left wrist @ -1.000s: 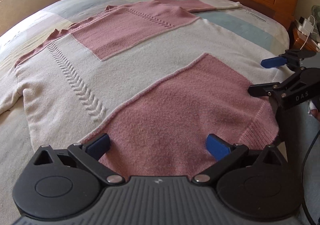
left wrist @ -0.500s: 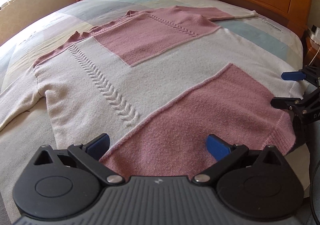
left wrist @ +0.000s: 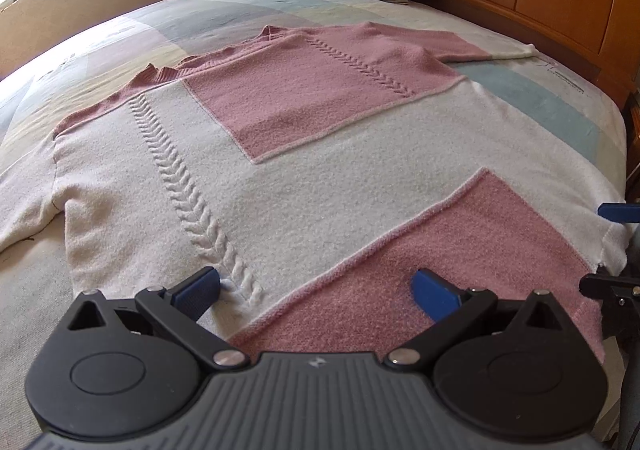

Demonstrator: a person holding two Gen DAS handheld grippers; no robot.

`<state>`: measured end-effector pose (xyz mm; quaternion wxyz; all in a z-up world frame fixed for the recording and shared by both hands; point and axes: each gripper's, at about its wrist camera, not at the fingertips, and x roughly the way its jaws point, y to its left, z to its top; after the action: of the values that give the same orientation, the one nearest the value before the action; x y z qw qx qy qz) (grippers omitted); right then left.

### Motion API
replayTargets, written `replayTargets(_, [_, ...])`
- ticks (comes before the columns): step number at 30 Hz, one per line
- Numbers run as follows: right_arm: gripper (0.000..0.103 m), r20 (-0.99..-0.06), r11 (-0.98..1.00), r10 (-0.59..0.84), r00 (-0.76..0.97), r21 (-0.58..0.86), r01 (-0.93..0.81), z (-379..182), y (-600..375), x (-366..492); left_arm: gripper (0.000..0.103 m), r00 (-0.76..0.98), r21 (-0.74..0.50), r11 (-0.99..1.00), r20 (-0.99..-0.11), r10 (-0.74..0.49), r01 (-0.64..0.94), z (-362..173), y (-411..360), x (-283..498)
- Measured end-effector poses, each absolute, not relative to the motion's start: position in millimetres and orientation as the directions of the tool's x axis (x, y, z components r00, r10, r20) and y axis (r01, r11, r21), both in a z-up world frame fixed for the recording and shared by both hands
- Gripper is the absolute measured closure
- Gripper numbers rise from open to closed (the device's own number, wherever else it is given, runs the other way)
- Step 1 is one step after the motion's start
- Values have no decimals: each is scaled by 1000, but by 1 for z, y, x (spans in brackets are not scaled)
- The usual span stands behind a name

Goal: Fold clothes

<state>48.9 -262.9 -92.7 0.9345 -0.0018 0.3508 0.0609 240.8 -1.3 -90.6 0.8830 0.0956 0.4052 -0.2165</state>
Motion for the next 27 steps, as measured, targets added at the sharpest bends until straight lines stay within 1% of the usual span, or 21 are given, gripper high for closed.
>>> replayTargets(2, [0, -676, 988, 133, 725, 36, -148, -89, -264, 50, 1, 586, -4, 890, -751, -304, 456, -88, 0, 241])
replayTargets(6, [0, -662, 979, 202, 721, 158, -129, -73, -278, 63, 1, 589, 1, 896, -753, -292, 444, -89, 1, 243])
replayTargets(10, [0, -645, 983, 178, 743, 155, -101, -60, -283, 95, 1, 590, -1, 899, -754, -289, 438, -91, 2, 244])
replayTargets(12, [0, -658, 983, 170, 733, 162, -83, -60, -288, 110, 1, 594, 5, 899, -753, -285, 438, -90, 3, 243])
replayTargets(14, [0, -684, 974, 194, 703, 218, -57, -63, -297, 114, 1, 594, 6, 900, -754, -282, 435, -90, 3, 243])
replayTargets(17, [0, -681, 936, 280, 676, 350, -35, -66, -314, 101, 1, 591, 7, 900, -756, -280, 435, -90, 1, 244])
replayTargets(18, [0, -681, 931, 285, 674, 364, -25, -68, -318, 98, 1, 591, 9, 899, -756, -280, 437, -90, 1, 244])
replayTargets(22, [0, -691, 938, 238, 683, 347, 24, -77, -330, 87, 1, 592, 14, 895, -755, -283, 447, -91, -3, 242])
replayTargets(24, [0, -693, 947, 190, 695, 317, 58, -79, -335, 93, 1, 593, 17, 894, -754, -282, 447, -90, -3, 241])
replayTargets(27, [0, -691, 931, 176, 701, 348, 110, -74, -341, 103, 1, 596, 20, 895, -753, -280, 447, -89, -4, 239])
